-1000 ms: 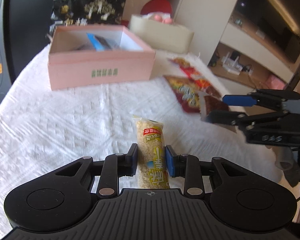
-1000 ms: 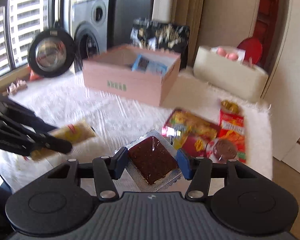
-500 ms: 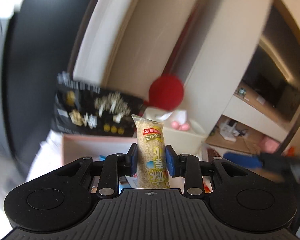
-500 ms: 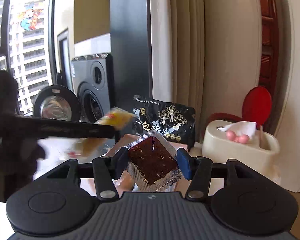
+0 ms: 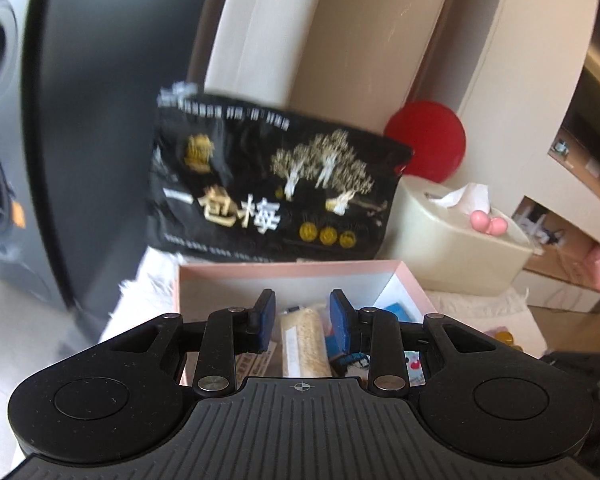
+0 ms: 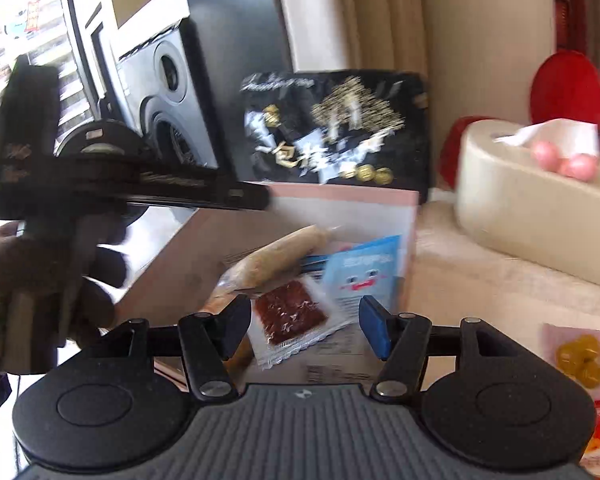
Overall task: Organize snacks
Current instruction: 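Drop the bread stick into the pink box with the left gripper while the right drops the jerky, then grasp the brown swirl lollipop with the right gripper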
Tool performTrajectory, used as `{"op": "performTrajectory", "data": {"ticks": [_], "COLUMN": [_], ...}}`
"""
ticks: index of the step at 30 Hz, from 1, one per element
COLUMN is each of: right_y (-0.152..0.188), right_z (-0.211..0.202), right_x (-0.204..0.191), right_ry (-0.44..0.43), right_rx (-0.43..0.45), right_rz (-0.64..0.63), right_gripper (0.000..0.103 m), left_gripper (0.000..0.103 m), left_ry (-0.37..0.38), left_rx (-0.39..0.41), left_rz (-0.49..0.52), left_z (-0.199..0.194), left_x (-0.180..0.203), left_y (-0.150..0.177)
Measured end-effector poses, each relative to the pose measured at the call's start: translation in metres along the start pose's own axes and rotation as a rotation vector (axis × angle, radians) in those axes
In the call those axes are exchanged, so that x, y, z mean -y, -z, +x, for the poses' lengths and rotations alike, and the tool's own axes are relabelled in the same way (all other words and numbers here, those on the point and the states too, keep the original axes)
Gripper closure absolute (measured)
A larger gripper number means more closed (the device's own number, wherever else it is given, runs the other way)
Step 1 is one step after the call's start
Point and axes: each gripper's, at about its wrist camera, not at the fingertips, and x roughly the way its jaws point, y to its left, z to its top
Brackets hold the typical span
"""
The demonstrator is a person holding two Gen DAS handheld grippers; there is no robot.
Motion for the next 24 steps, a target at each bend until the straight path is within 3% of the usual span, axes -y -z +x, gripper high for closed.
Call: {"op": "performTrajectory", "data": {"ticks": [2, 5, 10, 14, 17, 24], "right_y": [0.009, 0.028, 0.08, 0.129, 0.157, 0.156], "right_z": [-0.021, -0.056, -0.093, -0.097, -0.105, -0.122], "right_x": [0.01, 0.024, 0.048, 0.043, 0.026, 0.035], "right_ry": [0.009, 0.119, 0.213, 0.285, 0.375, 0.432], "right_rx": [0.036, 0.075, -0.006, -0.045, 0.013, 0.078], "right_rz": [0.001, -0.032, 0.043, 0.103, 0.038, -0.028], "right_gripper": [0.034, 0.032, 0.027, 0.027, 0.027, 0.024], "left_gripper": [0.069, 0.069, 0.069, 0.069, 0.069, 0.069], "left_ry": [0.045, 0.127, 0.229, 0.232, 0.225, 0.189], "left_rx": [0.029, 0.063, 0.048, -0.049, -0.136, -0.157], "left_rz": [0.012, 0.044, 0.054, 0.071, 0.045, -0.002], "left_z": [-0.021, -0.055, -0.086, -0.075, -0.068, -0.074], "left_x": [0.012, 0.038, 0.077, 0.101, 0.105, 0.1], "left_y": [0.005, 0.022, 0.073, 0.12, 0.14, 0.157]}}
